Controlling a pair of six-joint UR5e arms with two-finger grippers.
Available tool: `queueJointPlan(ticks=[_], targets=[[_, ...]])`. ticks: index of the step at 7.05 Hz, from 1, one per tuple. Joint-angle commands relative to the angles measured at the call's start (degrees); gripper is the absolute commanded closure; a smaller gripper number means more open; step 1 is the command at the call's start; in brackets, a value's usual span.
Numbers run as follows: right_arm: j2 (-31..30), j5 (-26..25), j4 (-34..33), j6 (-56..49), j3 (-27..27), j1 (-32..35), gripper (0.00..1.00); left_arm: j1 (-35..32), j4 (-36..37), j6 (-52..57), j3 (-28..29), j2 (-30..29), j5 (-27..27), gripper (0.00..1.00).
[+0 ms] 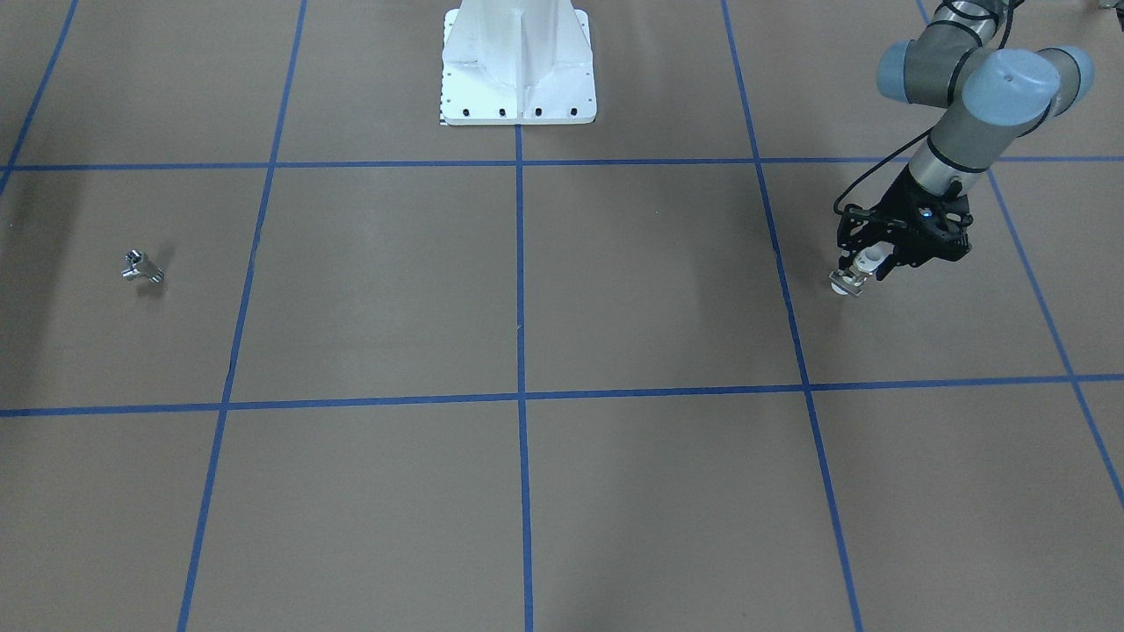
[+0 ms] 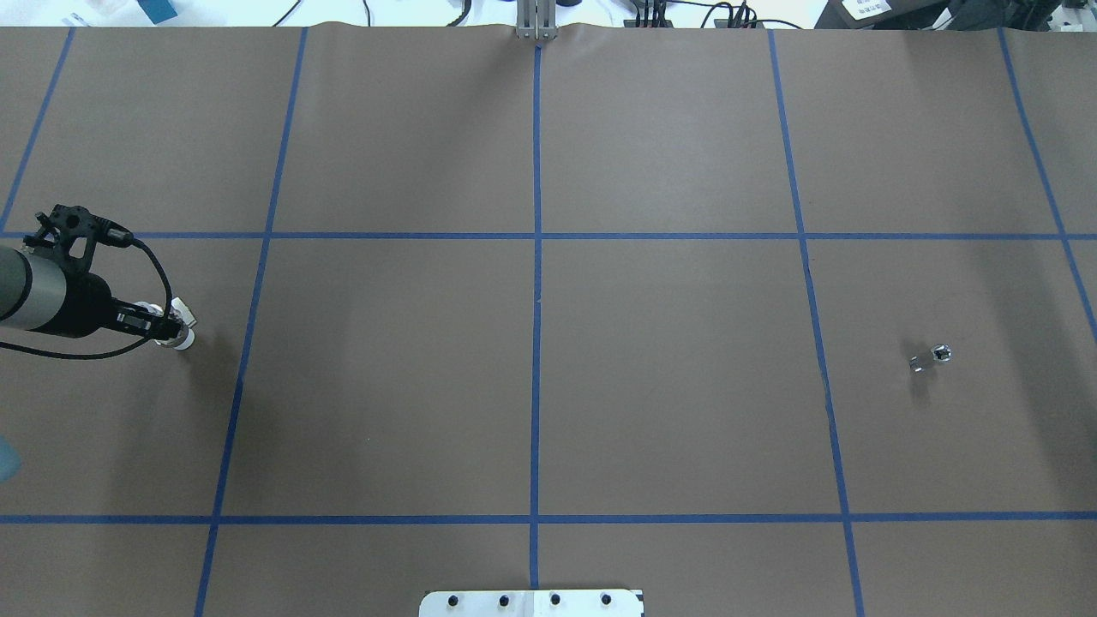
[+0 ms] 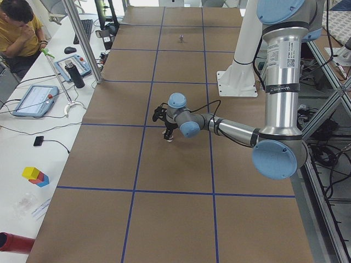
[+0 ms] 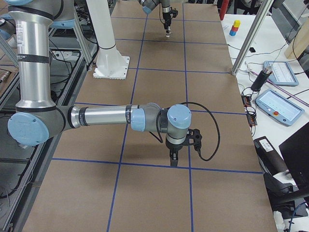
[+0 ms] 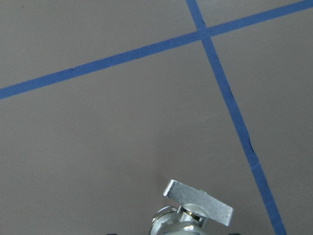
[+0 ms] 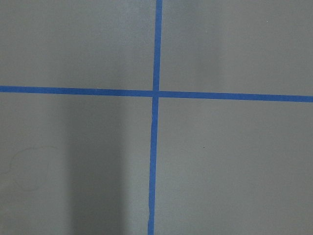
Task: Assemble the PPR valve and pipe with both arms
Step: 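Lower the left gripper onto the white PPR fitting and grasp it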
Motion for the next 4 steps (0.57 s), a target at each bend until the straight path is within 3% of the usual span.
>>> queueJointPlan(ticks=[1,2,3,4], targets=[[0.0,0.0,0.0,0.1,0.5,0.0,0.00,0.0,0.2,-0.1,-2.2,0.3,-0.2,1.00],[-0.1,0.0,0.0,0.2,0.6,0.0,0.00,-0.1,3.4,-0.2,-4.2,-0.3,-0.2,1.00],[-0.1,0.1,0.0,0.2,0.7,0.0,0.00,0.2,12.0,-0.4,-7.8,-3.0,-0.2,1.00],[-0.1,0.1,0.0,0.2,0.6,0.0,0.00,0.3,18.6,-2.5,-8.3,-8.7,-0.2,1.00]])
